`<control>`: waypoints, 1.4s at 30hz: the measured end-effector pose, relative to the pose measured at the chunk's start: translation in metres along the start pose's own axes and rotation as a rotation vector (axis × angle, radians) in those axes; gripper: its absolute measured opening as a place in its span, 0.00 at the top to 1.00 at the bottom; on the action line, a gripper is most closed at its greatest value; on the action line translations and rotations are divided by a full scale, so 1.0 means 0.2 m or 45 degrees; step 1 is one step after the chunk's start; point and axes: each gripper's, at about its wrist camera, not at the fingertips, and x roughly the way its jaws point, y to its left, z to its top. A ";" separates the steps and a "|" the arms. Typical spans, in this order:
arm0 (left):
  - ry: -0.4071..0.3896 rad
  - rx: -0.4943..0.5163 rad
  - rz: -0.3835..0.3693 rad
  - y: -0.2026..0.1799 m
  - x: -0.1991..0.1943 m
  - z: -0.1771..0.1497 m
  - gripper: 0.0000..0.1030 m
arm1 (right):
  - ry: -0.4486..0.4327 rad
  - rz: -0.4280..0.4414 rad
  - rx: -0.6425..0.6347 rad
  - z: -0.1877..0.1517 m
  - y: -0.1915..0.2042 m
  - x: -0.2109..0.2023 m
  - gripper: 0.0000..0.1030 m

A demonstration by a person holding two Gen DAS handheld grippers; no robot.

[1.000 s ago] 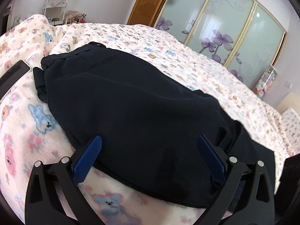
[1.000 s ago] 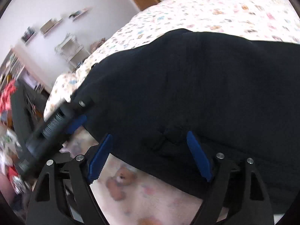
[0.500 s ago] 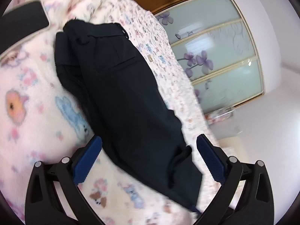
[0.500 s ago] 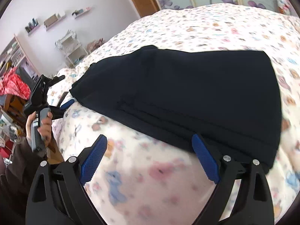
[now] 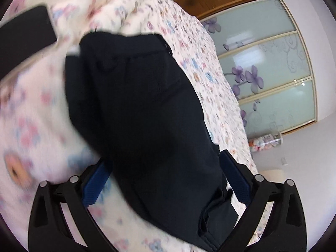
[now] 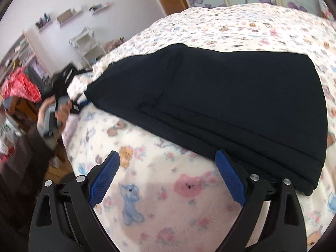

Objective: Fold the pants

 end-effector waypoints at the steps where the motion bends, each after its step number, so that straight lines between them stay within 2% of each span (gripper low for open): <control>1: -0.002 -0.003 0.024 0.01 0.01 0.05 0.10 | 0.006 -0.003 -0.024 0.00 0.02 0.01 0.08; 3: 0.015 -0.030 0.063 0.04 0.05 0.09 0.27 | 0.015 0.013 -0.042 -0.01 0.04 0.02 0.08; 4: 0.026 -0.062 0.079 0.06 0.07 0.11 0.32 | 0.018 0.023 -0.046 -0.01 0.05 0.02 0.08; 6: 0.033 -0.121 0.100 0.10 0.09 0.14 0.54 | 0.023 0.033 -0.059 -0.01 0.07 0.02 0.08; 9: 0.039 -0.200 0.097 0.13 0.10 0.16 0.68 | 0.026 0.035 -0.081 -0.02 0.09 0.02 0.08; 11: 0.023 -0.122 0.154 0.08 0.09 0.16 0.74 | 0.016 0.041 -0.081 -0.02 0.09 0.01 0.08; 12: 0.006 -0.046 0.207 0.02 0.08 0.15 0.78 | 0.010 0.042 -0.077 -0.02 0.09 0.00 0.08; 13: -0.034 0.092 0.289 -0.10 0.07 0.13 0.80 | -0.003 0.044 -0.065 -0.01 0.08 -0.02 0.08; 14: -0.057 0.159 0.323 -0.17 0.07 0.12 0.82 | -0.018 0.046 -0.051 0.00 0.07 -0.04 0.08; 15: -0.103 0.287 0.372 -0.30 0.05 0.09 0.83 | -0.038 0.044 -0.029 0.00 0.06 -0.06 0.08; 17: -0.157 0.465 0.413 -0.48 0.04 0.04 0.84 | -0.078 0.034 0.019 0.02 0.02 -0.10 0.08; 18: -0.197 0.605 0.438 -0.63 0.04 -0.03 0.85 | -0.094 0.031 0.042 0.03 0.00 -0.12 0.08; 21: -0.278 0.901 0.466 -0.92 0.04 -0.23 0.86 | -0.157 0.002 0.163 0.05 -0.10 -0.18 0.08; 22: -0.304 1.051 0.455 -1.06 0.06 -0.37 0.86 | -0.179 -0.006 0.212 0.06 -0.14 -0.21 0.08; 24: -0.327 1.242 0.428 -1.20 0.08 -0.57 0.86 | -0.220 -0.027 0.297 0.06 -0.21 -0.26 0.08; 26: -0.331 1.482 0.358 -1.36 0.12 -0.84 0.86 | -0.316 -0.059 0.412 0.06 -0.31 -0.36 0.08; 29: -0.262 1.768 0.233 -1.41 0.17 -1.27 0.86 | -0.461 -0.114 0.595 0.04 -0.48 -0.51 0.05; 32: -0.112 1.928 0.166 -1.34 0.31 -1.59 0.86 | -0.556 -0.183 0.785 -0.02 -0.65 -0.63 0.05; 33: -0.070 1.943 0.162 -1.30 0.35 -1.64 0.86 | -0.578 -0.164 0.859 -0.05 -0.72 -0.66 0.05; 35: 0.141 1.941 0.148 -1.21 0.47 -1.74 0.85 | -0.595 -0.098 0.948 -0.08 -0.79 -0.68 0.05; 36: 0.172 1.945 0.175 -1.16 0.49 -1.78 0.85 | -0.597 -0.067 0.972 -0.08 -0.80 -0.68 0.05; 39: 0.054 2.035 0.202 -1.06 0.50 -1.87 0.85 | -0.590 0.068 1.010 -0.08 -0.83 -0.63 0.05; 42: 0.087 1.938 0.143 -1.06 0.48 -1.79 0.78 | -0.529 0.199 1.004 -0.03 -0.83 -0.54 0.07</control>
